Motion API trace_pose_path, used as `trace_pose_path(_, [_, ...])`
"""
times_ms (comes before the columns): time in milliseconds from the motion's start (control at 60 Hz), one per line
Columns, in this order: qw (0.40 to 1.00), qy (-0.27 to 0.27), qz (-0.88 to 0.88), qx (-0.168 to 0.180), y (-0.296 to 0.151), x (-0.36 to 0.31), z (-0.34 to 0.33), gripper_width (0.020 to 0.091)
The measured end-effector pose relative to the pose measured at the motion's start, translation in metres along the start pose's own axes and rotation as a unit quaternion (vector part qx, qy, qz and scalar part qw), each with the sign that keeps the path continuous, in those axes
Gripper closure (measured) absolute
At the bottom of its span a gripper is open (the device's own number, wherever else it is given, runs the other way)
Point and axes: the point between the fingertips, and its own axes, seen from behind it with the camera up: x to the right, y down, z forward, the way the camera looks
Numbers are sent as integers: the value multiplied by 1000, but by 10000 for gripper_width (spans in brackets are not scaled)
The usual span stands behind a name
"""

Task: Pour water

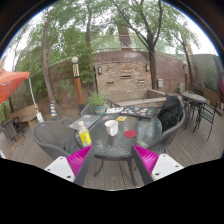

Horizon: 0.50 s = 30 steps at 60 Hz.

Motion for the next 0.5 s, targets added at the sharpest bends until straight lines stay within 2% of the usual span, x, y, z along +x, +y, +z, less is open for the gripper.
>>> trace_pose_path(333, [998, 60, 11, 1, 2, -53, 17, 269])
trace_pose_path(500, [998, 65, 7, 0, 16, -93, 41, 270])
